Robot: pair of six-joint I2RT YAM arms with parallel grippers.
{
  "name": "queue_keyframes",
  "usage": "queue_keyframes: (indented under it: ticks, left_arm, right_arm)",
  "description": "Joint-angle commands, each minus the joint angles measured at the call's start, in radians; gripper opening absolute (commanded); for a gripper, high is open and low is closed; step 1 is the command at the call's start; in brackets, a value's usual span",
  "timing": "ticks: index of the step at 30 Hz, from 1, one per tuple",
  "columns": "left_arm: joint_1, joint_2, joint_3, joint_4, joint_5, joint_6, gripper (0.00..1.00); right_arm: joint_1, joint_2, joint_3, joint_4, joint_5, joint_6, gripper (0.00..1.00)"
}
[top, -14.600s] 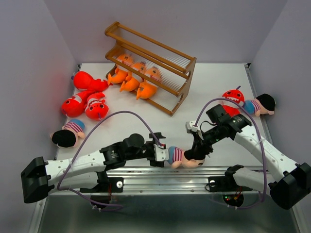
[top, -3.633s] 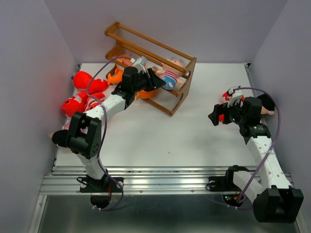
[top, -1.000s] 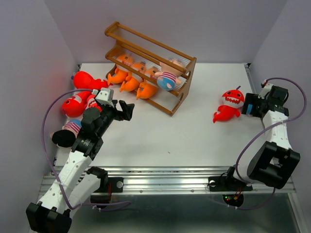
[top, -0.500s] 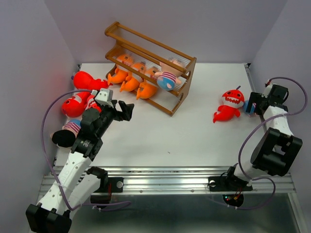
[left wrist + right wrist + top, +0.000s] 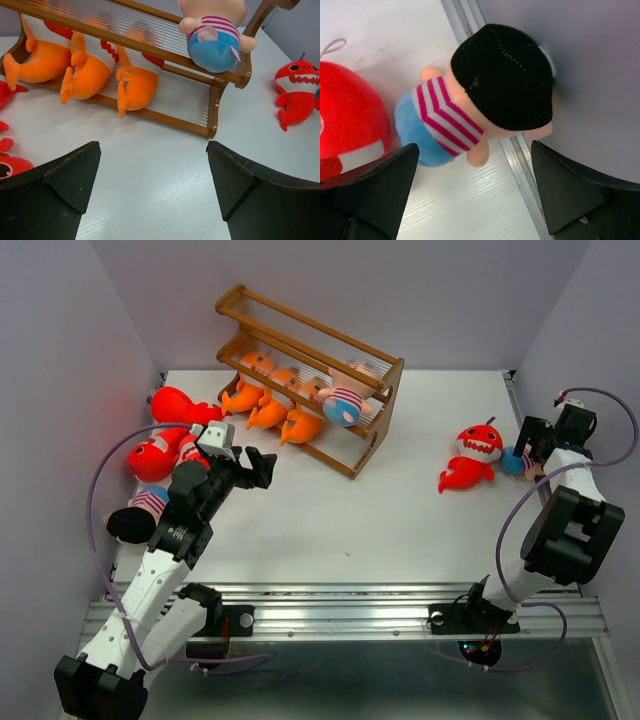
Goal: Place and organize the stuffed toys onto the shelf
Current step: Grab a stuffed toy with the right arm
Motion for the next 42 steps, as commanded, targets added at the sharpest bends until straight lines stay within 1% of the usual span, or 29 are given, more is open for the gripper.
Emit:
queue_keyframes:
  ticks: [1, 7, 17, 18, 21, 25, 26, 27, 29, 30, 33, 34, 35, 40, 42]
  left_arm:
    - [0.0, 0.001, -0.003, 0.048, -0.003, 0.019, 0.99]
    - [0.0, 0.004, -0.003, 0.047, 0.0, 0.02, 0.99]
    - [0.0, 0.011, -0.002, 0.047, 0.003, 0.019, 0.99]
    - [0.0, 0.011, -0.002, 0.047, 0.003, 0.02, 0.99]
    - [0.0, 0.011, -0.002, 0.047, 0.001, 0.019, 0.99]
    - [0.0, 0.012, -0.002, 0.047, 0.004, 0.02, 0.99]
    - [0.0, 0.012, -0.002, 0.047, 0.004, 0.02, 0.99]
    - [0.001, 0.014, -0.002, 0.047, 0.004, 0.02, 0.99]
    - [0.001, 0.014, -0.002, 0.047, 0.004, 0.02, 0.99]
    - [0.0, 0.014, -0.002, 0.047, 0.006, 0.019, 0.99]
    - [0.0, 0.015, -0.002, 0.045, 0.006, 0.02, 0.99]
    - [0.0, 0.015, -0.002, 0.045, 0.006, 0.02, 0.99]
    - [0.0, 0.014, -0.002, 0.045, 0.006, 0.02, 0.99]
    - [0.0, 0.012, -0.002, 0.045, 0.007, 0.022, 0.99]
    - [0.0, 0.009, -0.003, 0.051, 0.027, 0.023, 0.99]
  right_arm:
    - [-0.009, 0.026, 0.043, 0.124, 0.054, 0.004, 0.98]
    - [-0.009, 0.104, 0.101, 0.144, 0.097, -0.016, 0.94]
    - [-0.009, 0.202, 0.144, 0.188, 0.162, -0.055, 0.91]
    - [-0.009, 0.21, 0.144, 0.188, 0.163, -0.056, 0.9]
    - [-0.009, 0.237, 0.144, 0.193, 0.162, -0.064, 0.82]
    - [-0.009, 0.262, 0.143, 0.194, 0.15, -0.067, 0.78]
    - [-0.009, 0.268, 0.143, 0.194, 0.142, -0.067, 0.7]
    - [-0.009, 0.268, 0.138, 0.194, 0.137, -0.067, 0.57]
    - [-0.009, 0.264, 0.135, 0.194, 0.122, -0.067, 0.42]
    - [-0.009, 0.264, 0.13, 0.196, 0.116, -0.066, 0.32]
    - [-0.009, 0.26, 0.127, 0.196, 0.091, -0.059, 0.17]
    - [-0.009, 0.253, 0.124, 0.197, 0.087, -0.058, 0.07]
    - [-0.009, 0.248, 0.12, 0.197, 0.078, -0.056, 0.01]
    - [-0.009, 0.169, 0.077, 0.214, -0.004, -0.035, 0.01]
    - [-0.009, 0.09, 0.039, 0.252, -0.039, -0.024, 0.01]
